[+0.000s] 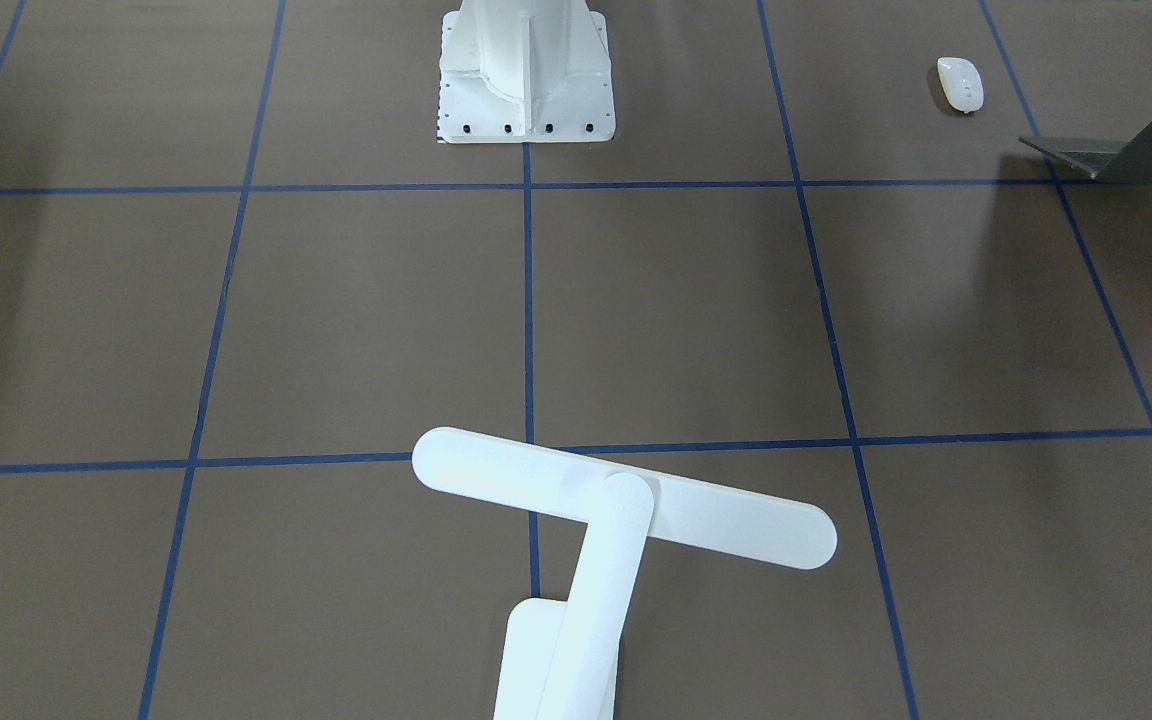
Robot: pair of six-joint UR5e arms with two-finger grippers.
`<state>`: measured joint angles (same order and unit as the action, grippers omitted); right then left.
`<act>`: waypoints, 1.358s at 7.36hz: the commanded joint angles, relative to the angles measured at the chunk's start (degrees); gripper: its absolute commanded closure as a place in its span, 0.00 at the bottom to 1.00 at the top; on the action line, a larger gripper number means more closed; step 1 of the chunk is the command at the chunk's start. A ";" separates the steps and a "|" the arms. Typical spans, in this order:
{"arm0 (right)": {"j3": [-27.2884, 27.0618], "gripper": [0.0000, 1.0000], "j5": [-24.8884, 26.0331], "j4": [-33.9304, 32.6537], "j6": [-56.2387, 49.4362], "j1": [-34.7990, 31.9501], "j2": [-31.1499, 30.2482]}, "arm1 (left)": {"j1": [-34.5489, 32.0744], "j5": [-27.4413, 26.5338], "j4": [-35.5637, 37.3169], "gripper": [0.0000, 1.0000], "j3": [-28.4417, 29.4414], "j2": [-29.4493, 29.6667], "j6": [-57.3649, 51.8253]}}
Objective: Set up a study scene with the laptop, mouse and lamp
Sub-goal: 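Carry the open laptop with the left gripper onto the table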
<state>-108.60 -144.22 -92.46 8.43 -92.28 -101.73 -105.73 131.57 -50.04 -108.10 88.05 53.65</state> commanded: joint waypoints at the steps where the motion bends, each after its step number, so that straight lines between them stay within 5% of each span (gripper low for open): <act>1: -0.47 0.01 0.17 0.27 -0.08 0.00 -2.25 | 7.61 0.70 3.63 1.00 -4.90 5.80 9.92; 6: 0.41 0.01 0.17 -0.26 0.18 0.09 -1.72 | 33.18 6.41 6.09 1.00 -6.51 27.32 45.52; 10: 0.58 0.01 -0.01 -0.35 0.71 0.09 -1.72 | 38.49 12.55 5.74 1.00 1.20 40.25 55.68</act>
<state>-108.14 -144.15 -92.81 9.08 -92.20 -103.45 -68.00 142.08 -44.13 -109.99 124.64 107.37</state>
